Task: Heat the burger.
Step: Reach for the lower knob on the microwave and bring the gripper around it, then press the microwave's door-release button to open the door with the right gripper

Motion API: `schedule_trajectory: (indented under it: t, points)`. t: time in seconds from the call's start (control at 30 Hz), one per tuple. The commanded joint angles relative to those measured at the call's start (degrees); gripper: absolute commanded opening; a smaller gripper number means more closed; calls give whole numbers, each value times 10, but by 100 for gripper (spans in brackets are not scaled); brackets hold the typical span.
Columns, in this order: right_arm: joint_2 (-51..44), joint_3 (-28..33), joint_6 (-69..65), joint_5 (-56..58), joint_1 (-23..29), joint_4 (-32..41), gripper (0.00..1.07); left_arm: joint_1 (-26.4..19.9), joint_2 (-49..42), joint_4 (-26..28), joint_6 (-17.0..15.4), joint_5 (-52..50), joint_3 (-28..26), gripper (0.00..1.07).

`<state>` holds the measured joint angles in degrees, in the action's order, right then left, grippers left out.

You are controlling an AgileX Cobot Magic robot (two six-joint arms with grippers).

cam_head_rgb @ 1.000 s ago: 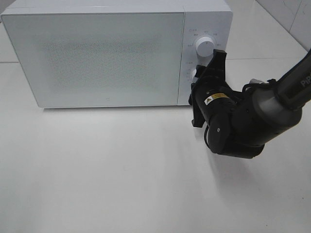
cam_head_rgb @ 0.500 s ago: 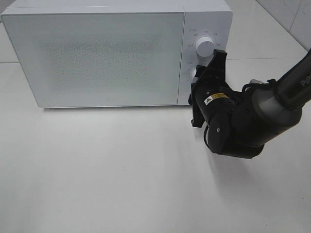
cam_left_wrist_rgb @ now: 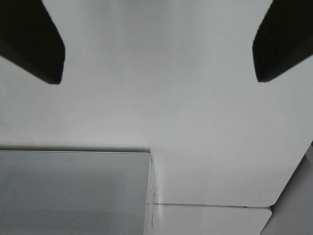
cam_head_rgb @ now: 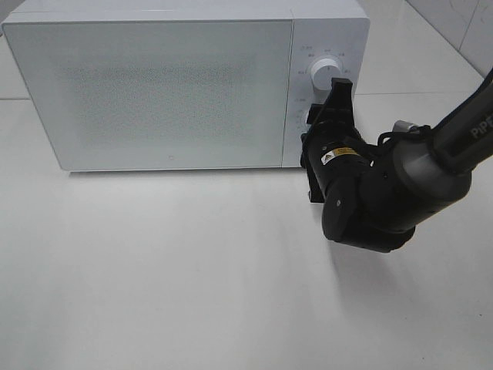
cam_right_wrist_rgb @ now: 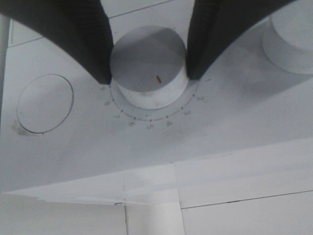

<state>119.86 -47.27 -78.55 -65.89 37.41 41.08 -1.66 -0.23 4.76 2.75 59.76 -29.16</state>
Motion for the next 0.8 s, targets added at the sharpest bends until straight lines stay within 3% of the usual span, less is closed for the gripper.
schedule_trajectory:
  t: [0.03,0.37,0.57,0.8]
  points:
    - [-11,-26,35,-48,-2,-34,44,-1,-13,-1,-1,-3,2,100]
    - [-23,1,53,-28,-2,-30,52,-1,-13,-1,-1,-3,2,100]
    - [-42,28,85,-24,0,-60,62,-1,-13,-1,-1,-3,2,100]
    - [-88,65,156,67,0,-66,66,-1,-13,-1,-1,-3,2,100]
